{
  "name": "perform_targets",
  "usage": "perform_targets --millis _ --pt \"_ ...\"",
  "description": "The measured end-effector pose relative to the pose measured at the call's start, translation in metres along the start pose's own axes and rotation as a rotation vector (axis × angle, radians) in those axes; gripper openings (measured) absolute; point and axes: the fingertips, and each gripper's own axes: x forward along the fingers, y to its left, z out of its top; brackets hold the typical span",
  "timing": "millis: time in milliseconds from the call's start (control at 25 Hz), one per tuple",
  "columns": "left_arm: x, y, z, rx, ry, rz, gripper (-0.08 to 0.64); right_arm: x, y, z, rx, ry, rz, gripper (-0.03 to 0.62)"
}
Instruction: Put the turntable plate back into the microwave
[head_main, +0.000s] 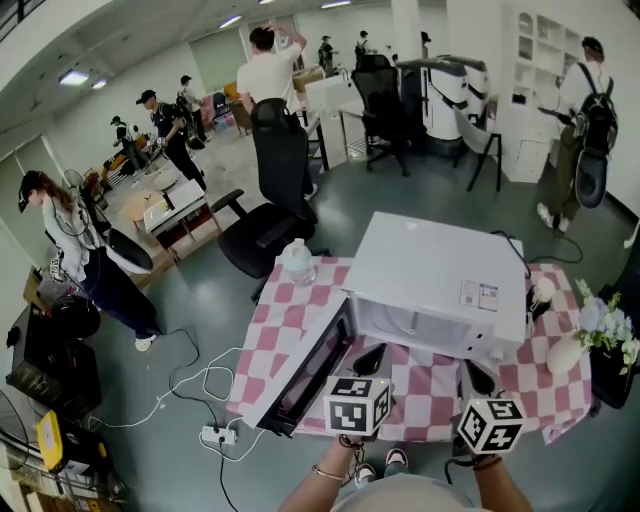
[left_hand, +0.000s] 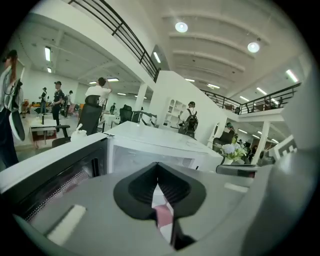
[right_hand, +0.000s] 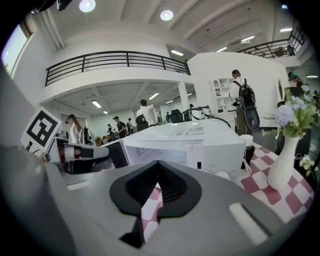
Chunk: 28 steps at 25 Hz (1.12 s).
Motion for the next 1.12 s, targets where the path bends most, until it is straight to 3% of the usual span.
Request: perform_targets --millis 320,1120 --pt "-0.021 0.014 0.018 -0.016 -0.113 0.068 -0.003 -0.012 -0.014 0.034 -0.012 -0.090 -0.027 0.009" --pt "-0.006 0.022 0.009 -0.008 -0.069 0.078 -0.003 -0.003 -0.011 0.039 -0.019 -0.107 -0.046 0.008"
